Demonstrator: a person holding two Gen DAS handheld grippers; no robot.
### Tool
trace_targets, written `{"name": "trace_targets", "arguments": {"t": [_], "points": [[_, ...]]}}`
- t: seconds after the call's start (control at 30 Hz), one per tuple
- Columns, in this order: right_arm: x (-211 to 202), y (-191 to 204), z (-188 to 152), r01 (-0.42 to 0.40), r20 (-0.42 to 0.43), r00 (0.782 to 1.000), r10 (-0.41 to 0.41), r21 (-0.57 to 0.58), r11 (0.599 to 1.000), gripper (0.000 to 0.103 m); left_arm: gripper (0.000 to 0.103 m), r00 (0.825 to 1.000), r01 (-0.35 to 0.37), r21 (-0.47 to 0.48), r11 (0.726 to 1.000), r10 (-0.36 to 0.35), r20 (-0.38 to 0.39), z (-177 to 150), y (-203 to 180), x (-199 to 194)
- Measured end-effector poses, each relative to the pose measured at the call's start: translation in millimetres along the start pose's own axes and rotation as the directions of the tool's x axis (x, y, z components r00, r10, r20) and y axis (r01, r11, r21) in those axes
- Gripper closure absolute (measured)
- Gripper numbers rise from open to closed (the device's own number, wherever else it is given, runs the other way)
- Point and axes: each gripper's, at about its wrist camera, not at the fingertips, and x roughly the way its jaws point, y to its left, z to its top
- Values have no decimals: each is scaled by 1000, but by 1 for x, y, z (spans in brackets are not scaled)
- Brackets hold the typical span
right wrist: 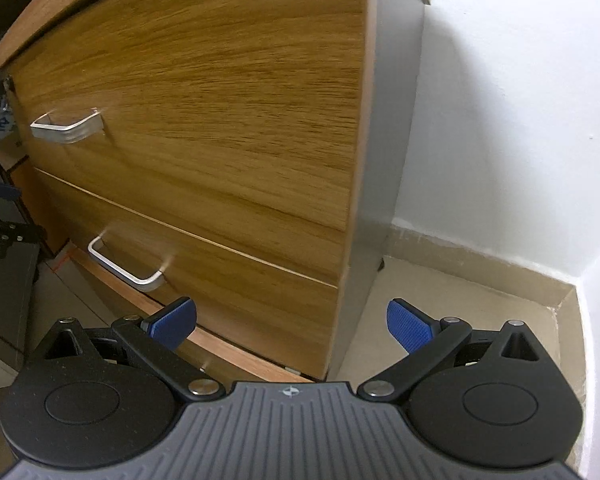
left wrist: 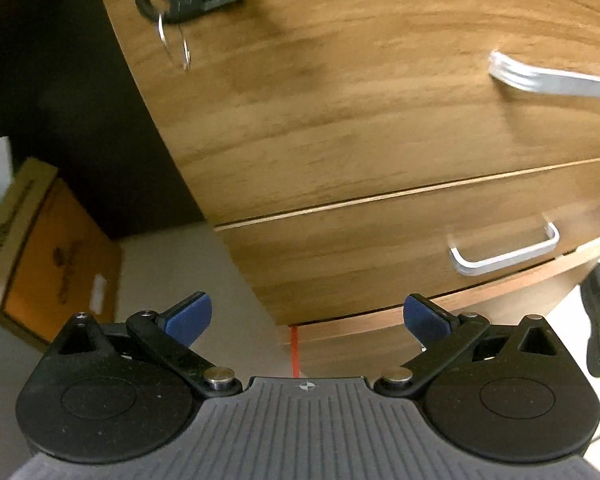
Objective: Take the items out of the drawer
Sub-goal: 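Move both tools toward the cabinet, bringing the left tool to the middle drawer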
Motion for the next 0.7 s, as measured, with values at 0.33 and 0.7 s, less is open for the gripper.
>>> {"name": "trace_targets", "arguments": {"t": [0.33, 0.7], "points": [[22, 15, 0, -37, -40, 999, 34, -64, 997, 1, 0, 996, 85, 101, 991, -86, 4, 2, 23, 26], [16, 21, -2, -72, -40, 997, 70, -57, 996, 0, 0, 975, 218, 126, 968, -223, 21, 3, 17, 25]]}}
